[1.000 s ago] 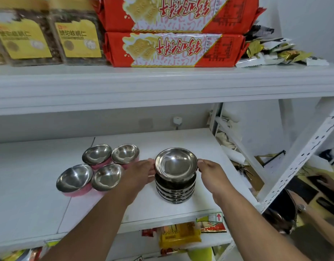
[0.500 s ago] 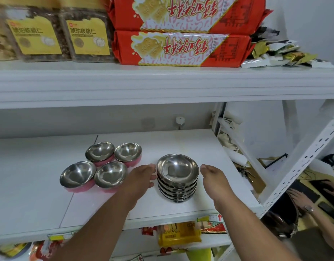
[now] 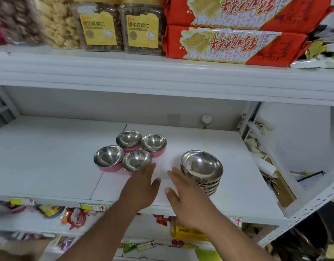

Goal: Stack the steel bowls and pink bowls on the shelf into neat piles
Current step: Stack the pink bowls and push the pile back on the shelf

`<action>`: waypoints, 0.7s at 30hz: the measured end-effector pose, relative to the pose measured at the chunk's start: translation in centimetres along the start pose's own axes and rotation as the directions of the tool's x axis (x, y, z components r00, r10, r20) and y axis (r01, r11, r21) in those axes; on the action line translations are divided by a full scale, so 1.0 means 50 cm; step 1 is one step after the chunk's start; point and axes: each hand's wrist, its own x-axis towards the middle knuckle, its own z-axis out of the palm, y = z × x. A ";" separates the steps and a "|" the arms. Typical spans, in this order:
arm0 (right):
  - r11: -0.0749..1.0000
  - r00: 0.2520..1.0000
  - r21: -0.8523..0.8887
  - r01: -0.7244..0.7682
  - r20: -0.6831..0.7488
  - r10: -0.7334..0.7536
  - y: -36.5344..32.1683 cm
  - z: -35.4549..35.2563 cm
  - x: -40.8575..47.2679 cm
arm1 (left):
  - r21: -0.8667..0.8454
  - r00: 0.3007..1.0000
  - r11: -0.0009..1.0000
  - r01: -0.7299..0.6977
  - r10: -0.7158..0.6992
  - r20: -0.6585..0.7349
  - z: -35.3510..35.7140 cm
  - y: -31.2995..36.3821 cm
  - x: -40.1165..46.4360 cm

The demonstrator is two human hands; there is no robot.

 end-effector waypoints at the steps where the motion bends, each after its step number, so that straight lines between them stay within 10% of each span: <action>1: 0.998 0.999 -0.057 0.025 0.037 -0.023 -0.002 0.008 0.004 | 0.065 1.000 0.998 0.009 -0.008 -0.019 -0.005 -0.006 -0.008; 21: 0.994 0.959 -0.108 -0.016 0.279 0.046 -0.015 0.095 0.057 | 0.345 0.943 0.890 0.299 -0.331 0.035 -0.092 -0.058 -0.132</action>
